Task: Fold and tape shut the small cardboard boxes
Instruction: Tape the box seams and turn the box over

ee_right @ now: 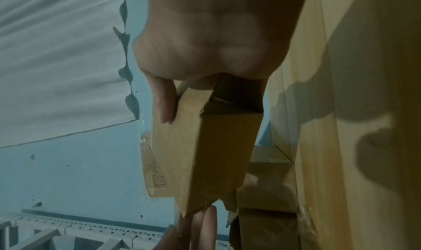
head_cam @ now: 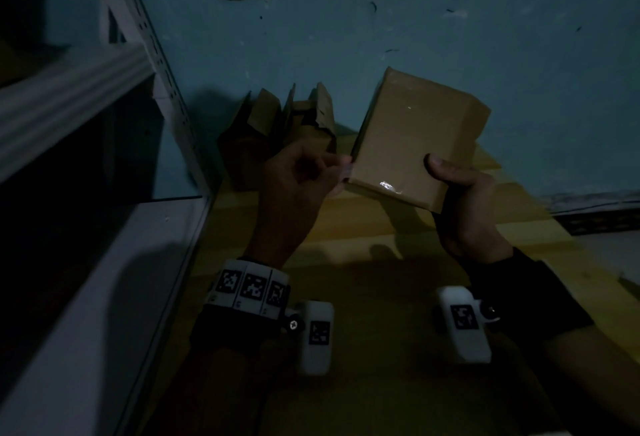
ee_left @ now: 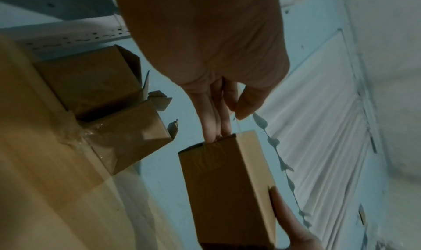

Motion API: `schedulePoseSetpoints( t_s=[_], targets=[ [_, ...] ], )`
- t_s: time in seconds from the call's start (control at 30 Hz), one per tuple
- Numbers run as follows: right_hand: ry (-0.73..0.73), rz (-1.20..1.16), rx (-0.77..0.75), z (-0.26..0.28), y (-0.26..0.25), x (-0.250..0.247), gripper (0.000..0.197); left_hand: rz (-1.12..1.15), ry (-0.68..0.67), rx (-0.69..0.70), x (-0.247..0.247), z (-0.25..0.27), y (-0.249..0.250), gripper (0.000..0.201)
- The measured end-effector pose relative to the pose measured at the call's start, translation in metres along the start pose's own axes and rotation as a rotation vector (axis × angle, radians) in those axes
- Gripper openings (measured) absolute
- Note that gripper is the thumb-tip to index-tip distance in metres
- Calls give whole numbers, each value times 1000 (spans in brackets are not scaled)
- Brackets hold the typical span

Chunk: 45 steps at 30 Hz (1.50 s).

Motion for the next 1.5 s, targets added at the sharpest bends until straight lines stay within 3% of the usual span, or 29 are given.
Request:
schedulePoseSetpoints(
  t_s=[0.13,0.27,0.4,0.63,0.87,1.1,1.3,1.5],
  targets=[
    [-1,-3,9,3,-4,-1,52,228,46,-122,-2,0,-4,17],
    [-33,-50,39,6,-8,1,44,422,89,-205,-4,-2,-5,6],
    [-40,-44,29,6,-9,4,38,314,98,-184,-4,-3,-5,18],
    [-72,-121,13,7,-15,7,46,115,180,-161,-21,-5,-12,10],
    [-83,-121,22,8,-14,6,41,-116,192,-182,-37,-3,-15,18],
    [-81,-106,16,9,-14,7,40,-232,170,-243,-42,-5,-20,40],
    [-87,-108,26,10,-16,11,39,-353,111,-381,-49,-1,-33,13],
    [-72,-79,39,9,-16,10,42,-498,119,-441,-60,3,-30,25]
  ],
)
Point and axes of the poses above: each hand's wrist, its own z-axis away from the middle knuckle, its own x-axis out of the palm, y = z × x, the point moved 6 cm from there along -z, towards the middle knuckle, and after that the axes turned 11 degrees about z, right-handed, at the moved point
